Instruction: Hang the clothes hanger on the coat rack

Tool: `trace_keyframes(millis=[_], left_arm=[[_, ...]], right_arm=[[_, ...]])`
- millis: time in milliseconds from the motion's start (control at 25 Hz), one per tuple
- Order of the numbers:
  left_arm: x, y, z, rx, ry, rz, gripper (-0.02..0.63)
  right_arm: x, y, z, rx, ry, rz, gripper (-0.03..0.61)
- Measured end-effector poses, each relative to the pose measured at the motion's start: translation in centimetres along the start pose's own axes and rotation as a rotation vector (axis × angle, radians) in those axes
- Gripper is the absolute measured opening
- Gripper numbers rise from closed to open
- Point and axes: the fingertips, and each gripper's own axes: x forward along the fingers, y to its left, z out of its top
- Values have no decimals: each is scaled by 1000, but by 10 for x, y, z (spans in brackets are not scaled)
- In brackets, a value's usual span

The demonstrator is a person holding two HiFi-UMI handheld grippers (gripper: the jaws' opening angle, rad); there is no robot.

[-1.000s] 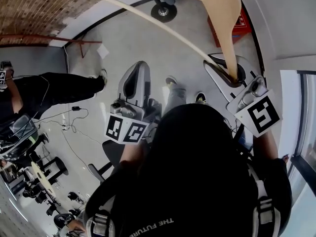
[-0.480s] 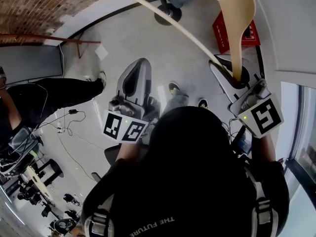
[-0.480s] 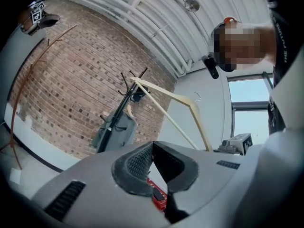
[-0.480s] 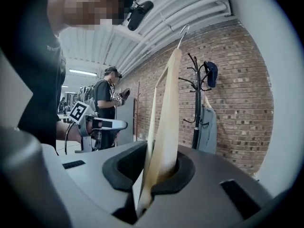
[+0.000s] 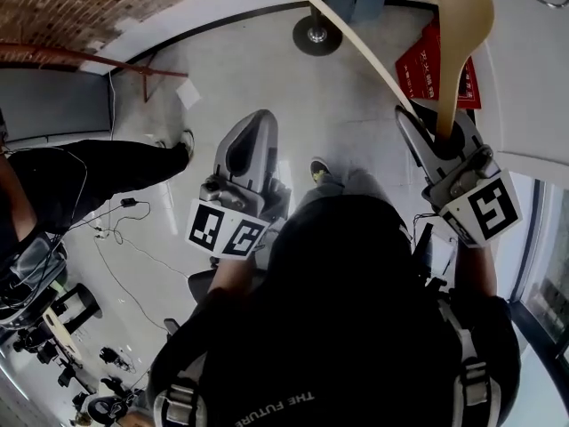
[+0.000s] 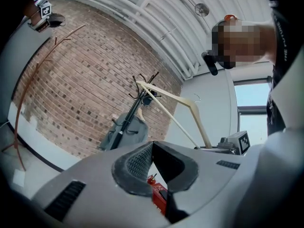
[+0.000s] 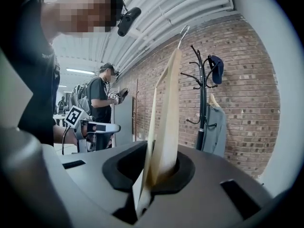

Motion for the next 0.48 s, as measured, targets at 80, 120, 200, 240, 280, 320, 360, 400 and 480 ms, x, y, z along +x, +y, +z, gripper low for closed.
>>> trace_keyframes(millis=[80, 120, 200, 240, 280, 320, 360, 400, 480], left_arm=[[-2, 10, 4, -4, -8, 14, 20], [-3, 15, 5, -5, -11, 22, 20], [-2, 21, 5, -3, -19, 32, 20], [-3, 23, 6, 1, -23, 36, 20], [-2, 23, 7, 4, -28, 40, 20], [-1, 24, 8, 8, -33, 43, 20], [2, 25, 10, 13, -37, 46, 20], [7, 28, 12, 20, -40, 47, 20], [19, 33, 14, 37, -38, 48, 20]], right_arm=[[11, 2, 3, -7, 10, 13, 46], [16, 2, 4, -11, 12, 18, 46], [24, 1, 4, -27, 12, 25, 46], [26, 0, 4, -34, 12, 28, 46], [28, -2, 4, -38, 11, 30, 46], [29, -5, 6, -40, 9, 33, 46], [31, -10, 8, -43, 4, 35, 46], [34, -16, 9, -49, -2, 38, 46], [43, -30, 10, -61, -9, 41, 46]])
